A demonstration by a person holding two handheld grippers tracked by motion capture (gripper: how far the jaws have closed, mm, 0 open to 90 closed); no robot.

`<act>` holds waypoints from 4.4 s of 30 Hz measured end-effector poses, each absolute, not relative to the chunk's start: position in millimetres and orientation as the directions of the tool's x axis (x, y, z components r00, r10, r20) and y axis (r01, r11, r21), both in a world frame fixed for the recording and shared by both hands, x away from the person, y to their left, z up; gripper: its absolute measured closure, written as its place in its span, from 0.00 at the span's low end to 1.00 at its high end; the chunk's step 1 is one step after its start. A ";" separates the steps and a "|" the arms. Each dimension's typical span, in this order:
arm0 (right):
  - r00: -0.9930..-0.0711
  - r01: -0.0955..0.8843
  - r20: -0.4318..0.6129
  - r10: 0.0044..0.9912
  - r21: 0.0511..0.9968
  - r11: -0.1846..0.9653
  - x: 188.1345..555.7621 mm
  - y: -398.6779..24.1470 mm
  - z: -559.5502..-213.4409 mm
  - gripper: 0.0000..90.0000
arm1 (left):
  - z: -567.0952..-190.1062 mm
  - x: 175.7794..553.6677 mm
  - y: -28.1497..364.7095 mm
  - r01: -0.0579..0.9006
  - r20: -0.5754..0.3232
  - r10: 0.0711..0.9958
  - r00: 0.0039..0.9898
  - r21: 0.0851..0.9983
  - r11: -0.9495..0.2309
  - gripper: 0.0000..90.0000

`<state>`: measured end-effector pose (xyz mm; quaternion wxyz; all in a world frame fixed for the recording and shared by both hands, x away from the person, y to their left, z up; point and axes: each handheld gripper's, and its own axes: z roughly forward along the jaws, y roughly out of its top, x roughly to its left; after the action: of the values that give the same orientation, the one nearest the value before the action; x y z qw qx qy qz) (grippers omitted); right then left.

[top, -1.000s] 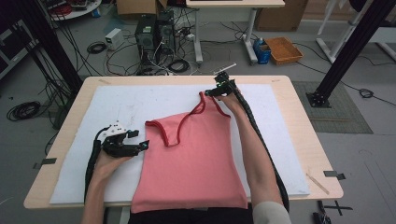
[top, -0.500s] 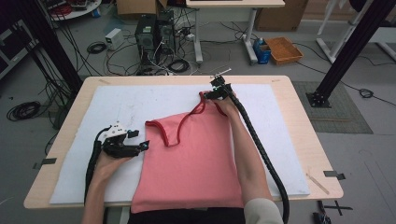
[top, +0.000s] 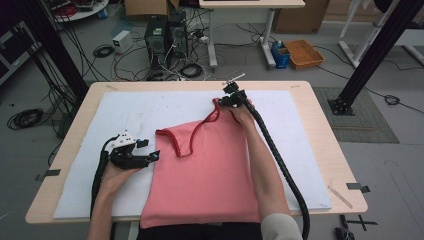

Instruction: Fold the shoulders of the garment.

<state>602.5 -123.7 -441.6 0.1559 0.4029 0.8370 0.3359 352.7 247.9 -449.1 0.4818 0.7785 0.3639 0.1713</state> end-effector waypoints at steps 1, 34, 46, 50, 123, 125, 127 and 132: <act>-0.630 0.566 0.004 0.776 0.686 0.457 601.7 -122.3 -441.2 0.88 | -449.2 352.9 248.2 0.401 -0.084 0.730 0.678 0.875 -0.272 0.34; -0.830 0.355 0.025 0.557 0.794 0.493 432.5 -161.3 -410.8 0.91 | -449.5 354.5 248.8 0.419 -0.099 0.739 0.666 0.870 -0.260 0.34; -0.863 0.352 0.018 0.504 0.737 0.577 384.4 -169.6 -434.7 0.91 | -449.4 354.2 248.7 0.417 -0.098 0.738 0.668 0.871 -0.262 0.36; -0.850 0.379 0.031 0.526 0.728 0.571 377.0 -176.8 -443.4 0.84 | -448.6 352.9 247.3 0.402 -0.082 0.731 0.678 0.873 -0.275 0.40; -0.783 0.400 0.066 0.619 0.815 0.419 344.6 -217.7 -437.9 0.22 | -432.7 338.5 222.5 0.359 -0.032 0.664 0.747 0.860 -0.362 0.34; -0.769 0.409 0.070 0.636 0.819 0.403 346.2 -220.0 -436.5 0.22 | -432.4 340.4 224.2 0.366 -0.037 0.676 0.736 0.861 -0.352 0.32; -0.754 0.420 0.073 0.653 0.817 0.395 347.7 -222.3 -435.5 0.22 | -432.7 342.3 224.7 0.375 -0.029 0.682 0.731 0.852 -0.366 0.32; -0.741 0.424 0.068 0.668 0.819 0.386 348.8 -227.1 -437.0 0.22 | -430.4 341.8 227.0 0.380 -0.025 0.691 0.723 0.849 -0.367 0.29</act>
<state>348.8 -227.1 -437.0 0.1378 0.3327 0.8210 0.4429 341.8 227.0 -430.4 0.4547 0.8090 0.3310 0.1708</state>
